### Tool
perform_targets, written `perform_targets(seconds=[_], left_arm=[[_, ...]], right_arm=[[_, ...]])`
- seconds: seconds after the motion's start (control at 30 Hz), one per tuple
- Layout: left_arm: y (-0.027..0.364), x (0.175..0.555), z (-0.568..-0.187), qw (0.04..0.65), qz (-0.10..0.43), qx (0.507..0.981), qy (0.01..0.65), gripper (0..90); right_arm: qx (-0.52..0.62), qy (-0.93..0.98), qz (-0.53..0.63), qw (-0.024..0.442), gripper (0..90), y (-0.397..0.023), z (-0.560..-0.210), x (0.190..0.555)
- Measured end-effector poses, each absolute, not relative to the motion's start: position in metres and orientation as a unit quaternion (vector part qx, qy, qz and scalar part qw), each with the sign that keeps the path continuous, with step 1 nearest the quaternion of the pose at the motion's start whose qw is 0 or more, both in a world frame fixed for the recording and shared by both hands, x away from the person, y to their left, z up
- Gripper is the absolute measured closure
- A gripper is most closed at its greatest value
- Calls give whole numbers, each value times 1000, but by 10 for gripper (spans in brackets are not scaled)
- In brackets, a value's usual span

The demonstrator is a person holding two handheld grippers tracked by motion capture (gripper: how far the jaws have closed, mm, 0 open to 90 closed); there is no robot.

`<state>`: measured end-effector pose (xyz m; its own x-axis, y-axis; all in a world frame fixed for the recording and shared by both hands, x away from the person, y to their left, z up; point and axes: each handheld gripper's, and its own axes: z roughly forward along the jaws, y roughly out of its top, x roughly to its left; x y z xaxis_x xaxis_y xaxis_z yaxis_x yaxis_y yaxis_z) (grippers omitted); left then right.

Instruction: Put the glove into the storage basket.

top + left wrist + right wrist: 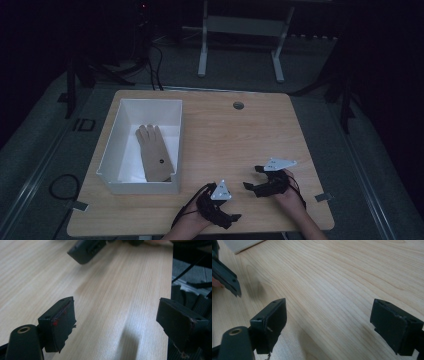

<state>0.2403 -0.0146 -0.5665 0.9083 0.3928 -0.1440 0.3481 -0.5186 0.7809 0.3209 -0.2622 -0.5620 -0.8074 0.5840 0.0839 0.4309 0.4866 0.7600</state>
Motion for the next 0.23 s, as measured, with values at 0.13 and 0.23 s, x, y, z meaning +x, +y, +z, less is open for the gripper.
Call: perform_targets(seconds=[0.13, 0.23], left_arm=[[-14, 241, -568, 446, 23, 868, 217, 160], [-13, 241, -567, 452, 20, 864, 220, 160]], right_arm=[[293, 858, 411, 97, 138, -262, -562, 321], [294, 858, 410, 99, 138, -262, -563, 321]])
